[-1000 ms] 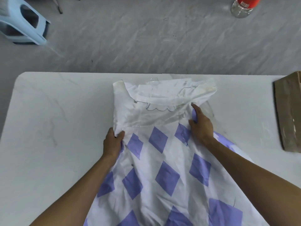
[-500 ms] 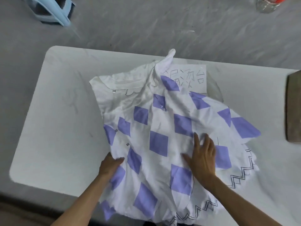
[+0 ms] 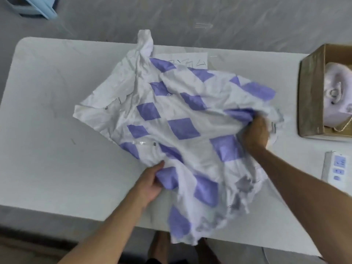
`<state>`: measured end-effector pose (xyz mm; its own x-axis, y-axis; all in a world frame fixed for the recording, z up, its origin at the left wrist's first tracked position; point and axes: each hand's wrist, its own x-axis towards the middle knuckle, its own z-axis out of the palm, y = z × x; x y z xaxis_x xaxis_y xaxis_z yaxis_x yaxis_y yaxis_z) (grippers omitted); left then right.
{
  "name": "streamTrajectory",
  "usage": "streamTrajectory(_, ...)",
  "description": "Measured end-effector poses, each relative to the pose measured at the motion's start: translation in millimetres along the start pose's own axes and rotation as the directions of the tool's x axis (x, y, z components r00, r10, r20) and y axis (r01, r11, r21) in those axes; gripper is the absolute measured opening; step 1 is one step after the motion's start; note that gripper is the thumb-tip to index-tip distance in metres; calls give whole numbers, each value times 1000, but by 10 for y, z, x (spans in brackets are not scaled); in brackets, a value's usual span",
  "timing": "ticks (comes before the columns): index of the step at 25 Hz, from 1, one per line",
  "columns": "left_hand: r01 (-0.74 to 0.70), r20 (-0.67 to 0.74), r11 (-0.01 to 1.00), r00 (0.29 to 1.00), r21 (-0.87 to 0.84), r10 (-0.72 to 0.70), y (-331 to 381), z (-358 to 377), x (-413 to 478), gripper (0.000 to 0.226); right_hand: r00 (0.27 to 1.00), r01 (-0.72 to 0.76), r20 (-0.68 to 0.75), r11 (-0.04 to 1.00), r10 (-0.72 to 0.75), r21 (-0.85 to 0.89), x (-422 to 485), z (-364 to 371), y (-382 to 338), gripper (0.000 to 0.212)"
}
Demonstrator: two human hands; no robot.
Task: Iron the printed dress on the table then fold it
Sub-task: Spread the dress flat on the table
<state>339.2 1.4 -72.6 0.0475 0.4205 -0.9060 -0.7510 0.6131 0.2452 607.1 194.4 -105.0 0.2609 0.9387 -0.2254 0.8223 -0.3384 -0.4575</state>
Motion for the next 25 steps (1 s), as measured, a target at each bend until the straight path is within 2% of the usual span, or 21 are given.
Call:
streamTrajectory(2, 50, 85, 997, 995, 54, -54, -248, 307, 25, 34, 991, 104, -72, 991, -110, -86, 94, -33, -67, 39)
streamTrajectory(3, 78, 79, 995, 993, 68, -84, -314, 402, 12, 35, 974, 211, -59, 970, -219, -123, -47, 12, -110, 49)
streamTrajectory(4, 110, 10, 990, 994, 84, -111, -310, 430, 3, 32, 936, 351, 3, 931, -353, -103, -300, 82, -162, 58)
streamTrajectory(6, 84, -288, 988, 957, 130, -43, -108, 253, 30, 24, 779, 610, 179, 793, -601, 6, -910, 289, -246, 76)
streamTrajectory(7, 33, -506, 971, 857, 239, 95, 89, 88, 25, 36, 678, 703, 284, 711, -678, 18, -1200, 421, -292, 87)
streamTrajectory(8, -7, -646, 915, 706, 404, 291, 328, -100, 25, 57, 591, 769, 383, 640, -710, 0, -1440, 556, -361, 96)
streamTrajectory(9, -23, -669, 825, 573, 564, 473, 599, -296, 46, 78, 544, 804, 452, 594, -707, -38, -1599, 688, -443, 102)
streamTrajectory(10, -19, -629, 725, 483, 688, 609, 876, -468, 68, 94, 548, 805, 483, 587, -683, -84, -1708, 815, -539, 103)
streamTrajectory(11, -10, -570, 636, 434, 771, 698, 1142, -621, 132, 105, 588, 781, 481, 611, -650, -129, -1753, 907, -633, 97)
streamTrajectory(12, 21, -504, 547, 417, 837, 756, 1378, -739, 217, 111, 632, 754, 454, 633, -628, -175, -1741, 964, -699, 87)
streamTrajectory(13, 71, -431, 444, 416, 893, 801, 1583, -832, 303, 112, 654, 746, 411, 631, -635, -214, -1703, 986, -717, 72)
streamTrajectory(14, 129, -363, 342, 436, 931, 823, 1756, -924, 388, 107, 639, 765, 375, 603, -671, -225, -1650, 1015, -695, 55)
streamTrajectory(15, 173, -307, 255, 470, 951, 828, 1886, -1024, 463, 94, 588, 805, 364, 563, -722, -186, -1612, 1028, -657, 41)
streamTrajectory(16, 219, -270, 179, 519, 959, 811, 1959, -1118, 497, 75, 509, 855, 372, 507, -776, -112, -1599, 1016, -605, 37)
streamTrajectory(18, 273, -232, 70, 625, 959, 745, 1895, -1294, 450, 38, 352, 911, 477, 411, -805, 21, -1602, 940, -437, 40)
streamTrajectory(19, 244, -216, 64, 668, 968, 713, 1787, -1413, 369, 30, 317, 913, 574, 406, -755, 29, -1613, 869, -412, 39)
streamTrajectory(20, 183, -206, 105, 714, 977, 670, 1629, -1528, 263, 31, 315, 905, 672, 426, -670, 1, -1604, 794, -411, 37)
streamTrajectory(22, 83, -258, 344, 826, 935, 501, 1326, -1681, -49, 44, 376, 859, 759, 508, -532, -69, -1597, 655, -612, 38)
streamTrajectory(23, 84, -280, 445, 875, 892, 396, 1215, -1729, -196, 43, 406, 817, 757, 575, -511, -50, -1613, 630, -850, 41)
streamTrajectory(24, 88, -268, 464, 902, 882, 338, 1126, -1786, -302, 38, 456, 731, 724, 682, -518, 28, -1645, 651, -1162, 39)
streamTrajectory(25, 74, -224, 385, 905, 920, 361, 1070, -1851, -369, 33, 519, 604, 685, 786, -511, 129, -1683, 741, -1505, 37)
